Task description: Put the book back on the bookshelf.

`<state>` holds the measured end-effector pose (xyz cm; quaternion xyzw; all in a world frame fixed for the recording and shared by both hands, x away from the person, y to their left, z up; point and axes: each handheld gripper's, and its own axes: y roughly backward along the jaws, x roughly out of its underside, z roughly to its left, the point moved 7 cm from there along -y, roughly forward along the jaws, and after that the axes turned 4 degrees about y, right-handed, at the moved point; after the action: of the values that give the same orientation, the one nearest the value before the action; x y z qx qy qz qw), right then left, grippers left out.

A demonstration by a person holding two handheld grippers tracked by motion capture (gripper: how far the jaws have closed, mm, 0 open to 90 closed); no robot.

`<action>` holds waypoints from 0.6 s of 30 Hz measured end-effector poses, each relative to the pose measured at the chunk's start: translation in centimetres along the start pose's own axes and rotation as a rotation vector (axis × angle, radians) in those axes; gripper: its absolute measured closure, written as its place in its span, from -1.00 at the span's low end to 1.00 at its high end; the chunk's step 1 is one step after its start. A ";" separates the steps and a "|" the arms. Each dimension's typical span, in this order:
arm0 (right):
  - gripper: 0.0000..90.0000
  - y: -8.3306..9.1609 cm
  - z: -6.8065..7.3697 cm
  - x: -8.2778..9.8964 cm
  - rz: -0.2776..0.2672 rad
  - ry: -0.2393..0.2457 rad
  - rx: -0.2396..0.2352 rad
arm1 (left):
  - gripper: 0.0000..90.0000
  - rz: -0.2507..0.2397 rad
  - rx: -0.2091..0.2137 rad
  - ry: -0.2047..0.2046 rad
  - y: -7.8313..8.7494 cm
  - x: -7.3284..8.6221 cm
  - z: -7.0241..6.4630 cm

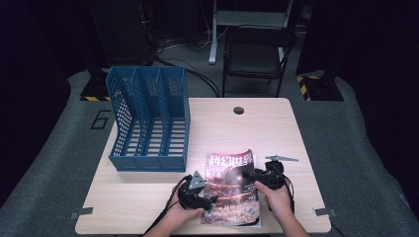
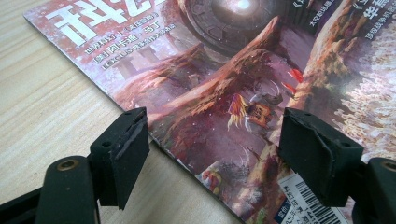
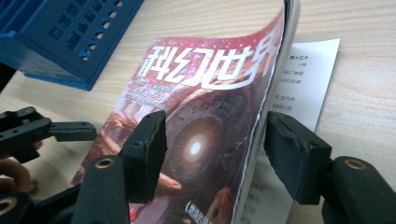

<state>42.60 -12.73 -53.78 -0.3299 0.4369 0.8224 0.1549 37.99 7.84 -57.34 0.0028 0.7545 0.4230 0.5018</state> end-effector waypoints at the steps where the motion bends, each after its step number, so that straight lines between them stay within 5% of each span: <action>1: -0.13 -0.2 -0.1 0.0 0.006 0.004 0.003 | -0.46 0.000 0.000 0.000 0.0 0.0 0.0; 8: -0.17 -2.1 0.1 0.3 0.082 0.075 0.040 | -0.46 0.001 0.000 -0.002 0.0 0.0 0.0; 18: -0.07 -2.8 -0.2 0.3 0.121 0.086 0.059 | -0.46 0.002 0.000 -0.001 0.0 0.0 0.0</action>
<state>44.03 -11.28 -55.79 -0.3331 0.4862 0.8022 0.0954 37.98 7.85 -57.33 0.0035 0.7542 0.4235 0.5019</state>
